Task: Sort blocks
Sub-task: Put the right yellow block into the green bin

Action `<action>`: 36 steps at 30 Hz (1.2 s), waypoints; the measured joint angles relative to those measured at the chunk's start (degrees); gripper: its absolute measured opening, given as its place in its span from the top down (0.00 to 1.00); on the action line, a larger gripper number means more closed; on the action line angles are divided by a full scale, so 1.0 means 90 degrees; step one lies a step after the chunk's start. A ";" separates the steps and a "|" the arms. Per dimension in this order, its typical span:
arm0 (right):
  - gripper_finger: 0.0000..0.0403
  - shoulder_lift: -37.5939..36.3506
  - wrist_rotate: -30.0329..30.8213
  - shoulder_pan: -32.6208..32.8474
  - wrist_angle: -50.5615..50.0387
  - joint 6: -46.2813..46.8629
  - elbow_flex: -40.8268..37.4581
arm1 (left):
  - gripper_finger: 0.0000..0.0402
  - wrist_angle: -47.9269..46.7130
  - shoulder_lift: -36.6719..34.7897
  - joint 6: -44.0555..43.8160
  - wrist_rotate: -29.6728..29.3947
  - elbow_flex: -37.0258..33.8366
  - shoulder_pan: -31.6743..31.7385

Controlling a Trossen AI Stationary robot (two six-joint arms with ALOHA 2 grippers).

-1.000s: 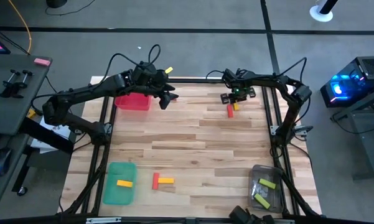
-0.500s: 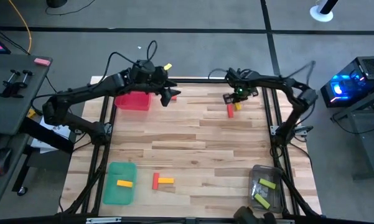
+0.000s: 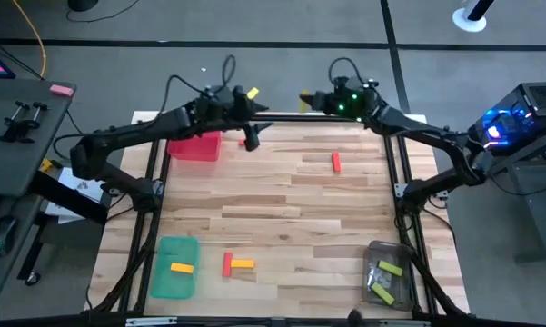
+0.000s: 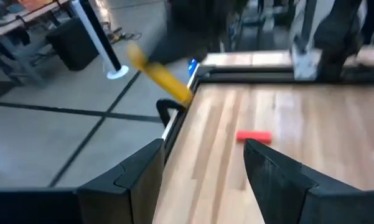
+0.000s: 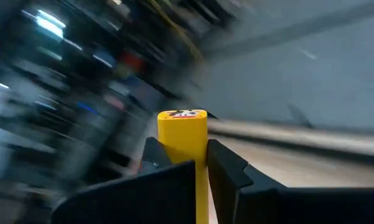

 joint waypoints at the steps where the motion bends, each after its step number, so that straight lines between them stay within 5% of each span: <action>1: 1.00 0.0006 0.0120 0.0152 0.0438 0.0100 0.0000 | 0.48 0.0082 0.0104 0.0107 -0.0144 -0.0001 -0.0069; 8: 1.00 0.0043 0.1579 0.1100 0.1508 -0.0136 -0.0002 | 0.48 0.1496 0.0475 -0.0085 -0.1144 -0.0003 -0.0367; 13: 1.00 0.0043 0.2209 0.1484 0.1863 -0.0484 -0.0002 | 0.48 0.1963 0.0472 -0.0212 -0.1253 -0.0001 -0.0464; 36: 1.00 0.0041 0.2626 0.2285 0.2543 -0.1349 0.0005 | 0.48 0.2562 0.0489 -0.0136 -0.1065 -0.0001 -0.0630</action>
